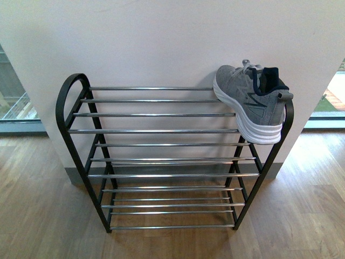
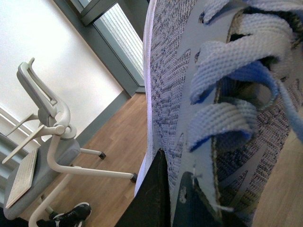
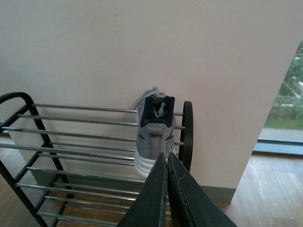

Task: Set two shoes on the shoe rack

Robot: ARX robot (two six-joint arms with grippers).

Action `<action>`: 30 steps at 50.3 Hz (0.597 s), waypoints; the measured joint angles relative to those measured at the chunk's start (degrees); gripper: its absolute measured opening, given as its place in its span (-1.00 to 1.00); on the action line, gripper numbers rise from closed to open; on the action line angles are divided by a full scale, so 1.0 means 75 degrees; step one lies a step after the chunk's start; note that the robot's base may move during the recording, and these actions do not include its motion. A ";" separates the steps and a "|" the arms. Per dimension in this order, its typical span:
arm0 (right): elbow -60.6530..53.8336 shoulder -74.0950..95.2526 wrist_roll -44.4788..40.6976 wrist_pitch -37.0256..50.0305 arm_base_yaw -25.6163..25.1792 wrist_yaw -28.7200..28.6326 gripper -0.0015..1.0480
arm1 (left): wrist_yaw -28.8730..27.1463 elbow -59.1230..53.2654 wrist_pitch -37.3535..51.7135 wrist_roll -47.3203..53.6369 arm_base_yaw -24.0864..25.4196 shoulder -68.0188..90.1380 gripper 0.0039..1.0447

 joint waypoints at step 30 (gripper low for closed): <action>-0.0536 -0.3188 0.0000 -0.2632 0.0000 0.0000 -0.97 | -0.0003 0.0000 0.0000 0.0000 0.0000 0.0000 -0.96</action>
